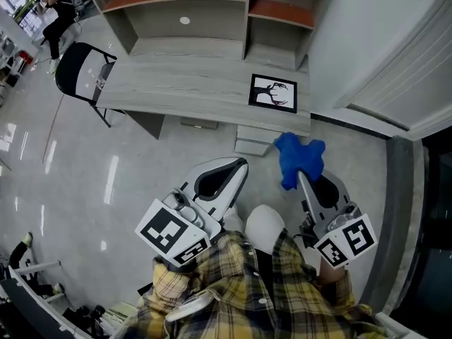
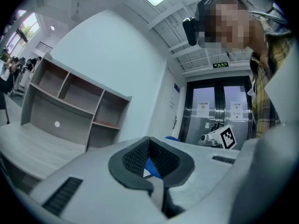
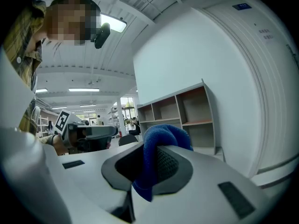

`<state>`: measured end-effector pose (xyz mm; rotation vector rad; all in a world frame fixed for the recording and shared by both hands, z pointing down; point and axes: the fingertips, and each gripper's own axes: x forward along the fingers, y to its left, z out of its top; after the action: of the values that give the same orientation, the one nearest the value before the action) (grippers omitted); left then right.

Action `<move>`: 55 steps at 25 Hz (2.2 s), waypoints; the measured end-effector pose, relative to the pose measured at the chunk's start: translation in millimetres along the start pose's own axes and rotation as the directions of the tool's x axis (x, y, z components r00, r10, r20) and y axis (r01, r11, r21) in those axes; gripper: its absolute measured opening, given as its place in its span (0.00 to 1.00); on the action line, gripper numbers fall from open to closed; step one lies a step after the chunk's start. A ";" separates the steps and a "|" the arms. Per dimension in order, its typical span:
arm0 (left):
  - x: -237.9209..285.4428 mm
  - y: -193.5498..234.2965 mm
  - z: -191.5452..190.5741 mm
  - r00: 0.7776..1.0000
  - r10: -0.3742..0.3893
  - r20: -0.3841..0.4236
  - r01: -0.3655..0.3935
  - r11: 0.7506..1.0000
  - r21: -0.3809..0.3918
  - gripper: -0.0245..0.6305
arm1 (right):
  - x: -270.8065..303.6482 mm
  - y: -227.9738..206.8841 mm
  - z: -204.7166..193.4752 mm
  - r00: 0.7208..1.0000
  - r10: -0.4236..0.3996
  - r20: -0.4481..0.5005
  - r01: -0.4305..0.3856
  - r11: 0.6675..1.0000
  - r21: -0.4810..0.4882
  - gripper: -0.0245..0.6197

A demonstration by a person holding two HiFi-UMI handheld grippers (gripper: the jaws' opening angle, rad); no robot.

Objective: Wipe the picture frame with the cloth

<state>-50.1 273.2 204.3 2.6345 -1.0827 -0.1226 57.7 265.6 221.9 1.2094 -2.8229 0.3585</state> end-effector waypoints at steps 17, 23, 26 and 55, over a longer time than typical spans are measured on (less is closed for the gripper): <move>93.6 107.9 13.3 0.999 -0.025 -0.030 0.025 1.000 -0.014 0.05 | 102.6 -101.9 12.2 0.997 -0.074 -0.003 0.074 0.997 0.029 0.12; 166.6 159.3 38.5 0.999 -0.033 -0.033 0.033 0.999 -0.002 0.05 | 162.9 -168.6 45.3 0.998 -0.064 0.011 0.064 0.998 0.010 0.12; 201.2 180.7 52.2 0.999 -0.029 -0.031 0.029 1.000 0.003 0.05 | 186.8 -199.7 62.4 0.998 -0.054 0.014 0.054 0.999 0.001 0.12; 335.4 311.6 -52.7 0.872 -0.138 -0.470 0.167 0.986 0.020 0.05 | 236.2 -301.4 21.6 0.950 -0.287 -0.124 0.300 0.948 0.103 0.12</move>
<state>-11.1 -159.7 357.5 2.5950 -0.7201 0.4996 111.9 -107.8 291.0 1.5570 -2.5098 0.5630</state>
